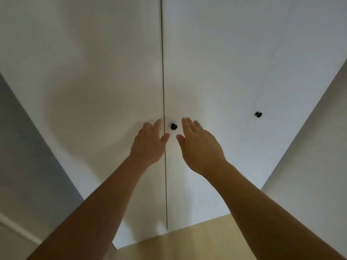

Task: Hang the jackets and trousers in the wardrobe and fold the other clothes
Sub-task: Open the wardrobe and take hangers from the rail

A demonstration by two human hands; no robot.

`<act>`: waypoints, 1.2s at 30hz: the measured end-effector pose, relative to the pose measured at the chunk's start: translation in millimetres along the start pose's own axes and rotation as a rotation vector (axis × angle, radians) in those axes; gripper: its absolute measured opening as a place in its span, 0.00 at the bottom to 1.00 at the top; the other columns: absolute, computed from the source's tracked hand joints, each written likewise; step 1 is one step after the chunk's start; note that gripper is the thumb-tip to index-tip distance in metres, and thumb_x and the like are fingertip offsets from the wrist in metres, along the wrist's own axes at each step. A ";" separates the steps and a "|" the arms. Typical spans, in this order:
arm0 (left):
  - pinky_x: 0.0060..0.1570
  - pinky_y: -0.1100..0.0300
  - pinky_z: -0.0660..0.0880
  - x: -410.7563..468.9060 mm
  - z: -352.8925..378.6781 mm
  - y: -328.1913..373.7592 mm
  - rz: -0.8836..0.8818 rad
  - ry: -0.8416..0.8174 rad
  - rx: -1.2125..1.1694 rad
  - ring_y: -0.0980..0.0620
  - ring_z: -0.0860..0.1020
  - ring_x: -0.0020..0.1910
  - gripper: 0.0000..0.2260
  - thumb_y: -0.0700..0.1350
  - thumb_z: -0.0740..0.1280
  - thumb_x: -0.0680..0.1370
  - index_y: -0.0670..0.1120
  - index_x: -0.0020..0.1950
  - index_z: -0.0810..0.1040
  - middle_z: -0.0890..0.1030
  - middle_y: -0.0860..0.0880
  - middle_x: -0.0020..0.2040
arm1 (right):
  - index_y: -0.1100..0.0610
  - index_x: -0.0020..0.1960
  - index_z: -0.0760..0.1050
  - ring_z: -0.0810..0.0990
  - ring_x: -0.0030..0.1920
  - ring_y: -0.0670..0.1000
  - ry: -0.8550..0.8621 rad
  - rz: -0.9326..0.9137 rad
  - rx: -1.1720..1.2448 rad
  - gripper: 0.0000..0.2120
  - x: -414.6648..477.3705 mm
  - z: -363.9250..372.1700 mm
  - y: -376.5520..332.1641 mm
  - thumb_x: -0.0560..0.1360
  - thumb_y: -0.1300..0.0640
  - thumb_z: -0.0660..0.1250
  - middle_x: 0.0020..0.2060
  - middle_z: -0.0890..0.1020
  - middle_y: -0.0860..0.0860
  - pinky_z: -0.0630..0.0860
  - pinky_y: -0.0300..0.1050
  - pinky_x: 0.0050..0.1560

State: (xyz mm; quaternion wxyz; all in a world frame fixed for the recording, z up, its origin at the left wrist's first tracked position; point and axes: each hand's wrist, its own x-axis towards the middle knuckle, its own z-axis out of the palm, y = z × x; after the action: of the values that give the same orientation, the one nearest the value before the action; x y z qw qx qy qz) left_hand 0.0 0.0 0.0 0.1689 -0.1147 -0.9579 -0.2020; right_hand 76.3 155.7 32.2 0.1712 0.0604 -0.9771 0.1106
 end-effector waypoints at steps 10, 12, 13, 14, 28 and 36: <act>0.65 0.49 0.74 31.3 26.7 -16.4 -0.065 -0.066 -0.062 0.48 0.74 0.64 0.23 0.57 0.60 0.83 0.46 0.74 0.69 0.72 0.46 0.68 | 0.54 0.82 0.48 0.53 0.81 0.53 -0.080 -0.037 -0.033 0.28 20.7 15.5 19.3 0.86 0.45 0.46 0.82 0.55 0.49 0.58 0.53 0.77; 0.66 0.48 0.73 32.6 29.5 -17.0 -0.066 -0.080 -0.089 0.47 0.74 0.65 0.23 0.56 0.61 0.83 0.46 0.74 0.68 0.71 0.46 0.69 | 0.54 0.82 0.48 0.53 0.81 0.53 -0.086 -0.041 -0.021 0.28 22.7 16.3 22.1 0.86 0.45 0.46 0.82 0.55 0.49 0.58 0.53 0.77; 0.66 0.48 0.73 32.6 30.2 -16.7 -0.065 -0.088 -0.093 0.47 0.74 0.66 0.23 0.56 0.61 0.83 0.46 0.74 0.68 0.71 0.46 0.70 | 0.54 0.82 0.48 0.53 0.81 0.53 -0.091 -0.042 -0.021 0.28 23.2 15.7 22.9 0.86 0.45 0.46 0.82 0.55 0.49 0.58 0.53 0.77; 0.66 0.49 0.73 32.7 31.0 -16.3 -0.066 -0.094 -0.094 0.47 0.74 0.66 0.23 0.55 0.61 0.83 0.46 0.75 0.67 0.71 0.46 0.70 | 0.54 0.82 0.48 0.53 0.81 0.53 -0.094 -0.042 -0.017 0.28 23.9 15.1 23.6 0.86 0.45 0.46 0.82 0.55 0.49 0.58 0.54 0.77; 0.57 0.64 0.67 -18.6 7.3 -21.5 -0.116 -0.068 -0.235 0.55 0.77 0.56 0.15 0.48 0.64 0.81 0.50 0.68 0.77 0.79 0.54 0.60 | 0.51 0.81 0.56 0.80 0.49 0.50 -0.282 0.120 0.435 0.25 20.6 23.2 7.0 0.86 0.45 0.51 0.50 0.80 0.50 0.76 0.43 0.51; 0.44 0.69 0.70 -97.5 -35.7 -23.4 -0.151 -0.056 -0.263 0.62 0.78 0.43 0.07 0.49 0.65 0.81 0.54 0.49 0.83 0.82 0.58 0.46 | 0.56 0.60 0.74 0.81 0.47 0.53 -0.148 -0.039 0.727 0.21 13.7 2.1 -41.6 0.86 0.45 0.48 0.47 0.82 0.53 0.79 0.55 0.55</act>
State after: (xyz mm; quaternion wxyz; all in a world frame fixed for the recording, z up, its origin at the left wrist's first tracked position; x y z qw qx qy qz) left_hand 92.5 -50.9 -13.5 0.1101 -0.0690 -0.9334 -0.3344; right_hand 69.3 113.8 43.1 0.0697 0.1436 -0.8825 0.4424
